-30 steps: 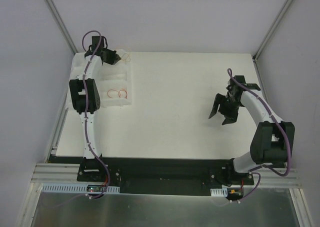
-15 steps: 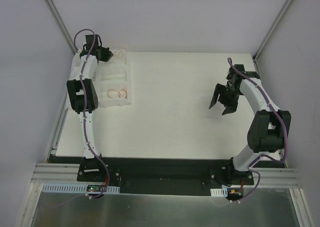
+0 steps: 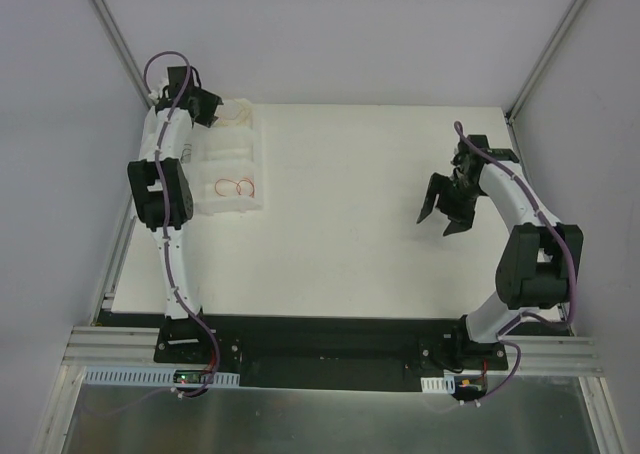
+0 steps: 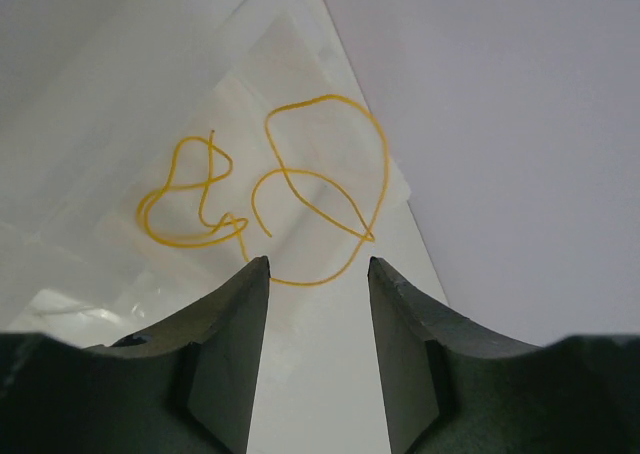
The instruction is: Untangle the cables
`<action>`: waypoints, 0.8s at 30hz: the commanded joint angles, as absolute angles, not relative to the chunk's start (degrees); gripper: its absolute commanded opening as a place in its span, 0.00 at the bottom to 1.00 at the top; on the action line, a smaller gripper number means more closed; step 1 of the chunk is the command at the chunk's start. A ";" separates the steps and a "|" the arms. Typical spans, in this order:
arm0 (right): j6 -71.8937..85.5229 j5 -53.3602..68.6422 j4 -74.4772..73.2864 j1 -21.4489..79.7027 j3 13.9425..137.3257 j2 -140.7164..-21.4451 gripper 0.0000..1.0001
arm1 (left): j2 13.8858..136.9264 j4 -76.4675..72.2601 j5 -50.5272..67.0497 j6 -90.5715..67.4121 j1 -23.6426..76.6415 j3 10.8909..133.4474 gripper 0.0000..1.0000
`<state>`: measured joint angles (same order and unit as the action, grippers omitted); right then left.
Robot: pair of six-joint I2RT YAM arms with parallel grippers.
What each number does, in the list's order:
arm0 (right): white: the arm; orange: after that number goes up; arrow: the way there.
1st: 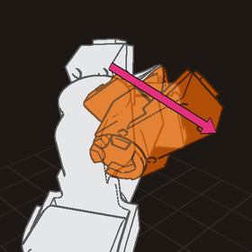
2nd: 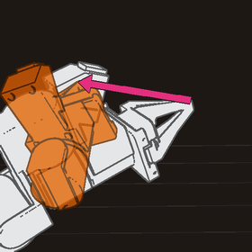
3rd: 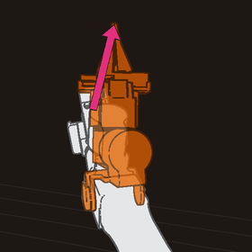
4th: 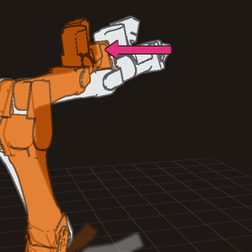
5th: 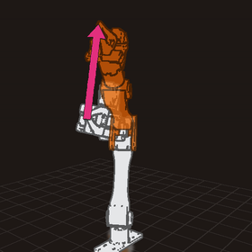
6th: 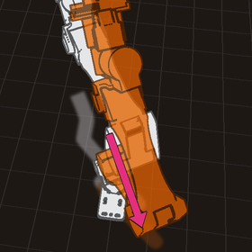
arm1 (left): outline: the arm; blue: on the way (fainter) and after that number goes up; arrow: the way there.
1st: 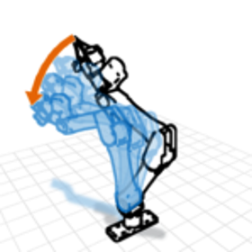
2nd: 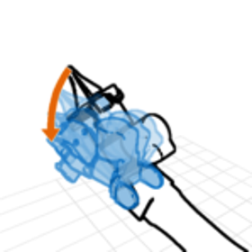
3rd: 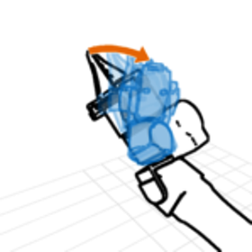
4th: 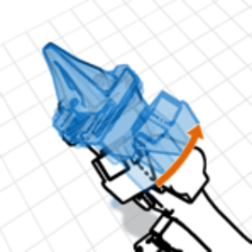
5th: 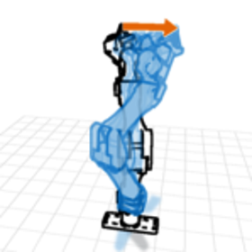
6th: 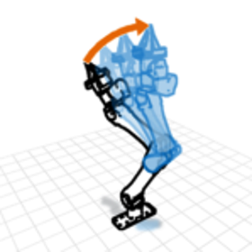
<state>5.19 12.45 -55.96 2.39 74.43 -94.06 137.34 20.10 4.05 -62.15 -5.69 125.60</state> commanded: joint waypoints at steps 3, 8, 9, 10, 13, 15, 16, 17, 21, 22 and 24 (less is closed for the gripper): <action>3.25 13.53 -54.15 2.02 70.67 -85.97 0.74 | 122.01 20.04 3.86 -53.01 -5.71 122.00 0.46; 3.25 14.59 -48.97 2.20 65.14 -77.28 0.75 | 111.47 20.83 4.75 -43.96 -2.12 113.67 0.52; 3.16 14.94 -47.39 2.46 63.65 -74.65 0.76 | 108.84 20.74 4.92 -42.64 -1.07 111.55 0.54; 3.08 15.55 -45.55 2.81 61.81 -72.18 0.80 | 106.20 20.83 5.44 -40.97 -0.18 109.36 0.54; 2.90 17.05 -38.26 4.30 55.74 -62.61 0.96 | 99.25 20.74 6.50 -36.75 5.87 103.12 0.58; 3.60 17.49 -33.51 4.74 51.26 -55.84 0.96 | 93.81 20.57 7.03 -33.59 10.52 98.90 0.62; 4.04 17.66 -32.62 4.75 49.94 -52.59 0.96 | 91.08 20.57 7.81 -32.18 13.33 96.88 0.65; 4.04 18.01 -32.09 4.75 48.88 -49.43 0.96 | 87.75 20.13 8.08 -30.25 16.06 94.25 0.68; 4.47 16.19 -31.02 4.92 47.10 -39.49 0.96 | 75.26 20.03 7.04 -22.42 26.52 83.35 0.99; 5.27 14.26 -31.90 4.92 48.33 -37.46 0.96 | 71.49 20.30 5.99 -22.41 28.11 81.15 0.99; 7.64 9.77 -35.57 4.92 52.10 -35.34 0.96 | 64.29 21.00 2.31 -24.42 29.09 76.31 0.99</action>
